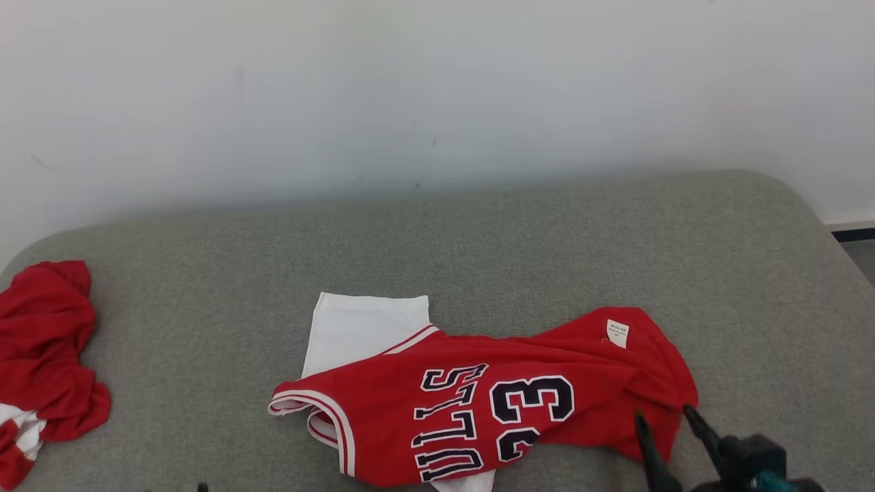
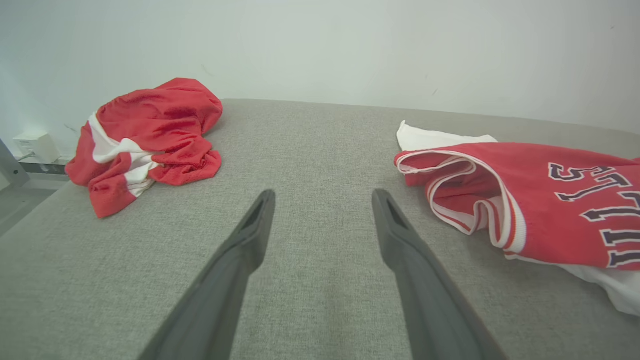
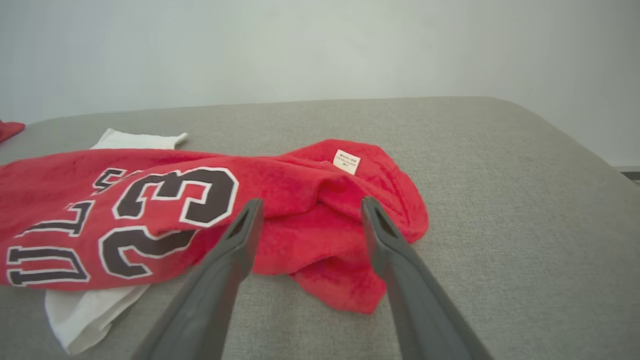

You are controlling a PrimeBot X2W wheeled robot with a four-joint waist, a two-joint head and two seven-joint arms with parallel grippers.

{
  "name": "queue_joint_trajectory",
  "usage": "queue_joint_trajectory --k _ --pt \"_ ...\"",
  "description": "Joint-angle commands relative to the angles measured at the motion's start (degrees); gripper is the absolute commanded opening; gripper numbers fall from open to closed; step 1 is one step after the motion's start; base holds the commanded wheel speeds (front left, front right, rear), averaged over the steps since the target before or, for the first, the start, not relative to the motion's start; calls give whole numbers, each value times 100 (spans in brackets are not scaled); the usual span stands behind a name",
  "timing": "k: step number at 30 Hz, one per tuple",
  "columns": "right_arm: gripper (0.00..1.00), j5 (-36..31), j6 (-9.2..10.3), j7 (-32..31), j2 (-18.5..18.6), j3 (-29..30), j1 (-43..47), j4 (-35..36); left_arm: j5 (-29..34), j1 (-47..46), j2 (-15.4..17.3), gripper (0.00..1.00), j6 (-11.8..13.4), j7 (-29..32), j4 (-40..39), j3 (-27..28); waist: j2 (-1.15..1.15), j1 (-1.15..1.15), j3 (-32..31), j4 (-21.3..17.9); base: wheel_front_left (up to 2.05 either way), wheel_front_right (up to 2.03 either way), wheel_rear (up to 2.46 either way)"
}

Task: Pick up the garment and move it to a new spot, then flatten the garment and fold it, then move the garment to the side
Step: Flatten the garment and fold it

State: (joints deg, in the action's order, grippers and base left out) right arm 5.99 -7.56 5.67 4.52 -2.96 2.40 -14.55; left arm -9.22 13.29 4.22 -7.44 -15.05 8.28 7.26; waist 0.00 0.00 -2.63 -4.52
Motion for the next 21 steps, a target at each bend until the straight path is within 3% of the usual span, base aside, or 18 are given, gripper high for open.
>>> queue_joint_trajectory --k 1,6,11,16,21 --pt "100 2 15 -138 121 32 -172 23 13 -230 76 100 5 -19 45 -60 0 0 98 -75 0 0 0" --pt "100 222 15 -1653 427 41 -951 -81 -184 -1262 400 100 2 59 490 -419 0 0 407 -290 0 0 0" --pt "100 553 15 -3126 661 -105 -1983 -246 -751 -2522 456 100 6 1031 983 -735 0 0 875 -501 0 0 0" --pt "100 720 15 -3836 745 -288 -2764 -482 -971 -3614 428 100 8 2134 1530 -1033 0 0 1287 -648 0 0 0" --pt "100 779 15 -4226 829 -510 -3224 -660 -937 -4343 415 100 201 2934 1993 -1143 0 0 1632 -763 0 0 0"
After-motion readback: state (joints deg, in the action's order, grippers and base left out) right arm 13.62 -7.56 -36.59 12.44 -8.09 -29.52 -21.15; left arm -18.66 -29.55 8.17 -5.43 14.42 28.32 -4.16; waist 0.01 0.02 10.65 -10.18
